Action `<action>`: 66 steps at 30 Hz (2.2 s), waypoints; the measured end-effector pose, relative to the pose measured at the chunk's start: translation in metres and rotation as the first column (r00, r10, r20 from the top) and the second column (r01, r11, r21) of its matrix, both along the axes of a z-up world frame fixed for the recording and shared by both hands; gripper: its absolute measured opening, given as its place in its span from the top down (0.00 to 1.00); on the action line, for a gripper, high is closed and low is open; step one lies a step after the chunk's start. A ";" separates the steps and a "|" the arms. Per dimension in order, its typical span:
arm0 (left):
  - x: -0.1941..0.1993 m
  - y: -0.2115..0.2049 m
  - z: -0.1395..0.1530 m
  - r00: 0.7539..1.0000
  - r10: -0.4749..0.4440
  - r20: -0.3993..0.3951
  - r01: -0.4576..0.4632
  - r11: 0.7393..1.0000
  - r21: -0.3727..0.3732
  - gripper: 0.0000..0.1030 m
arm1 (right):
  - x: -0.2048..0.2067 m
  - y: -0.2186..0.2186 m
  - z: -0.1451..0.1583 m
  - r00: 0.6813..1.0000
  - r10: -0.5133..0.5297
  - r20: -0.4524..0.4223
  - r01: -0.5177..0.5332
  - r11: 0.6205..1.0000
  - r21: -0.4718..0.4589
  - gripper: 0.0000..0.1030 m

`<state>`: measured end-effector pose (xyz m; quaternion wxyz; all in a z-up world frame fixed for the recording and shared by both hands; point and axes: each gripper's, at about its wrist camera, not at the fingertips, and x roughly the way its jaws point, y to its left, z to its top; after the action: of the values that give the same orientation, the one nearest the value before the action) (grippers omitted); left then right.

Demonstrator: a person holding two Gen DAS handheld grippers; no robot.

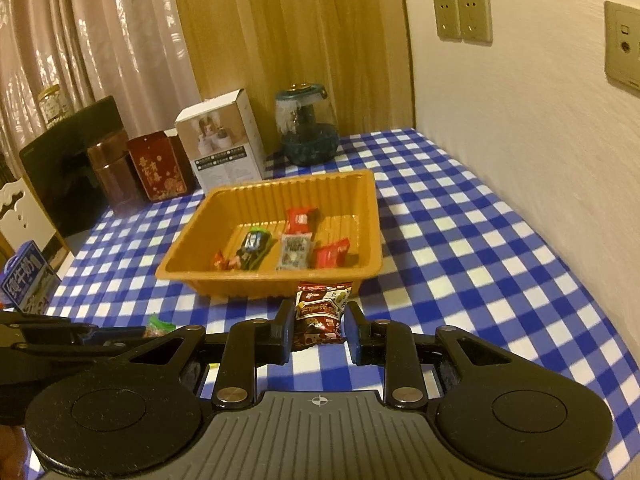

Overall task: Organize snacks
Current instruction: 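Lower the snacks into the tray and open both tools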

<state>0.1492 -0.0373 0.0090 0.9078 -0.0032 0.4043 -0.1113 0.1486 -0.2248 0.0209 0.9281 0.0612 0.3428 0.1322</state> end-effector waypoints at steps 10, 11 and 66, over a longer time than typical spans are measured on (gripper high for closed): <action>0.043 0.005 0.004 1.000 -0.002 0.022 0.002 1.000 -0.019 0.83 | 0.046 0.004 0.005 1.000 0.014 0.007 -0.014 1.000 0.009 0.74; 0.048 0.006 0.004 1.000 0.001 0.024 0.000 1.000 -0.017 0.83 | 0.052 0.004 0.005 1.000 0.014 0.005 -0.014 1.000 0.012 0.74; 0.145 0.031 -0.030 0.998 0.055 0.022 -0.054 0.998 -0.031 0.63 | 0.161 0.008 -0.035 0.994 0.015 -0.107 0.005 0.983 0.185 0.62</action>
<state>0.2945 -0.0061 -0.0208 0.9149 -0.0266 0.3919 -0.0927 0.3099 -0.2165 -0.0142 0.8981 0.1531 0.3789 0.1622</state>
